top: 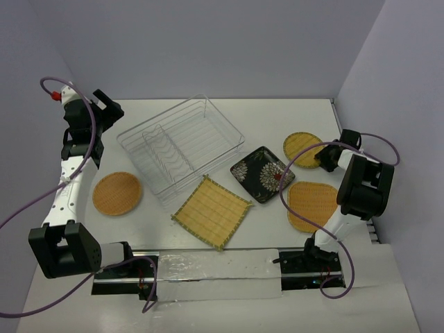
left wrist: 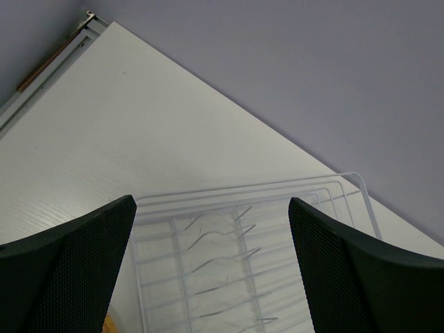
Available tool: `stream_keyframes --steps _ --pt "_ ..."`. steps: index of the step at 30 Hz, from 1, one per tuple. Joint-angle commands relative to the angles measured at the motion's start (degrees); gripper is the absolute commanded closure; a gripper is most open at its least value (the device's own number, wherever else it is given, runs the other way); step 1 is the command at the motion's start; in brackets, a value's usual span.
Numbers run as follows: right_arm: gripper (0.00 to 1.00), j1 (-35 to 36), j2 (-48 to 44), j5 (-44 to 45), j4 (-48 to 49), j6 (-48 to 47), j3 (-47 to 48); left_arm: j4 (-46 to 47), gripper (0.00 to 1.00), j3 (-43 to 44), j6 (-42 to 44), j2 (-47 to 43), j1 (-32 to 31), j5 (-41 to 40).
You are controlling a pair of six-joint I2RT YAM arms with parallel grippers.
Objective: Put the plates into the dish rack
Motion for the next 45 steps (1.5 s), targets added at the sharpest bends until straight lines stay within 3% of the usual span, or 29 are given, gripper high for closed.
stream_keyframes --steps 1,8,9,10,16,27,32,36,40,45 --pt "0.55 -0.4 1.5 -0.9 0.9 0.8 2.4 1.3 0.01 3.1 0.5 -1.3 0.6 -0.6" --pt "0.82 -1.3 1.8 -2.0 0.6 2.2 2.4 0.7 0.01 3.3 0.5 -2.4 0.7 -1.3" --pt "0.87 -1.3 1.8 -2.0 0.6 2.1 2.4 0.6 0.01 3.3 0.5 -2.5 0.6 -1.3" --pt "1.00 -1.4 1.5 -1.9 0.7 2.1 2.2 0.4 0.01 3.0 0.5 -3.0 0.7 -1.7" --pt "1.00 -1.4 -1.3 -1.9 0.8 -0.1 2.2 0.7 0.01 2.0 0.8 -5.8 0.7 -1.1" --pt "1.00 -1.3 -17.7 -5.3 10.3 2.7 -2.5 2.3 0.01 1.0 0.7 -8.2 0.5 7.9" --pt "1.00 -1.3 -22.0 -9.9 11.7 0.9 -2.3 2.4 0.01 1.9 2.4 -7.5 0.1 14.2" --pt "1.00 -0.6 -26.9 -14.9 12.4 -0.5 -1.8 6.5 0.01 2.0 2.6 -6.2 -0.8 24.9" --pt "1.00 2.5 -32.6 -19.7 10.2 -2.8 0.4 12.0 0.01 3.4 3.4 -3.0 -6.2 37.2" --pt "1.00 10.7 -36.5 -23.6 7.9 -5.7 2.4 11.4 0.01 10.5 4.4 4.9 -15.8 43.3"
